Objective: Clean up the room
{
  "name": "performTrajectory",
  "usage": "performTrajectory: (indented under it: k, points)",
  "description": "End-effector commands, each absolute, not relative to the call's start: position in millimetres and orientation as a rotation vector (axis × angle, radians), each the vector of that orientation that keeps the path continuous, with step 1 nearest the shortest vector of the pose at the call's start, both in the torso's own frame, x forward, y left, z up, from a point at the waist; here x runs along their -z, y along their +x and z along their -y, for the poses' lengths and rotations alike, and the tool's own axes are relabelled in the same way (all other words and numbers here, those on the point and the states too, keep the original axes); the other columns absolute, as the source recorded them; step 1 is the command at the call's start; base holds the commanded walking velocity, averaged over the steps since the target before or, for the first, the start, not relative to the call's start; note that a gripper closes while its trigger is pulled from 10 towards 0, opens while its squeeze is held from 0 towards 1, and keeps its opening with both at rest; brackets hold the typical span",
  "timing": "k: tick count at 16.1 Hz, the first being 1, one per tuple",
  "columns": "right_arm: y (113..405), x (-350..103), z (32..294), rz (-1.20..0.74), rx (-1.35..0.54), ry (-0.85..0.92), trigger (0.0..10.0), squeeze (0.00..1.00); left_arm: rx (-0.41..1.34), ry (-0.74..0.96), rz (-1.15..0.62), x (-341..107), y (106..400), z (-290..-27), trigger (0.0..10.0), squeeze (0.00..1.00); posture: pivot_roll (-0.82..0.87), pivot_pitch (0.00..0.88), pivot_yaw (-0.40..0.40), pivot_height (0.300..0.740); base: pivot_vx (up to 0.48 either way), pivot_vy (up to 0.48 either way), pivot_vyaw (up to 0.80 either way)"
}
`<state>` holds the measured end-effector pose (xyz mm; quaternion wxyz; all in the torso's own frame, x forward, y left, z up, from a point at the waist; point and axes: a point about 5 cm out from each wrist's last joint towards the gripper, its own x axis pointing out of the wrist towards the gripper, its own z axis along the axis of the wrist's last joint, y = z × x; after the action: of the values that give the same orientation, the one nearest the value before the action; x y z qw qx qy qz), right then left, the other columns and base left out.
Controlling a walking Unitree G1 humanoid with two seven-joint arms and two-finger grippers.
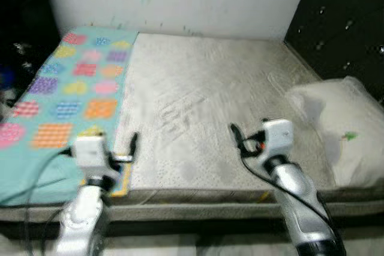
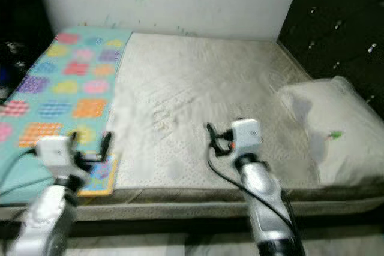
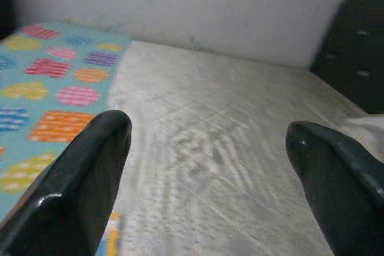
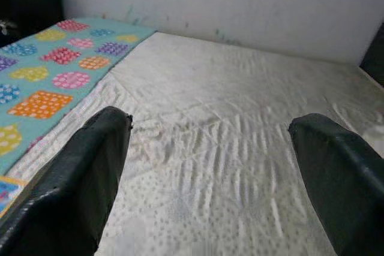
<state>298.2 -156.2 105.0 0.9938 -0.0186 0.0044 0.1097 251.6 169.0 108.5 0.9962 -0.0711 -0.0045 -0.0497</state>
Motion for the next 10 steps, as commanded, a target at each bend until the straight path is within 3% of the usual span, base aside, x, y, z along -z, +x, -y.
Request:
performTrajectory:
  k: [1,3,10]
  points:
    - [300.2,-110.4,158.8,0.006,-0.213,-0.04,10.0,0.0,0.123,-0.138,0.036,-114.8,251.4,-166.6,10.0,0.0,-0.02,0.004,-0.065,0.74,0.0,0.0,0.0]
    - [300.2,-110.2,158.9,0.005,-0.212,-0.041,10.0,0.0,0.125,-0.144,0.038,-114.7,251.5,-166.7,10.0,0.0,-0.02,0.004,-0.065,0.74,0.144,0.0,0.0]
    - [299.5,-109.7,159.0,0.004,-0.21,-0.042,10.0,0.0,0.136,-0.143,0.039,-114.8,250.8,-166.4,10.0,0.0,-0.02,0.004,-0.06,0.74,0.362,0.0,0.0]
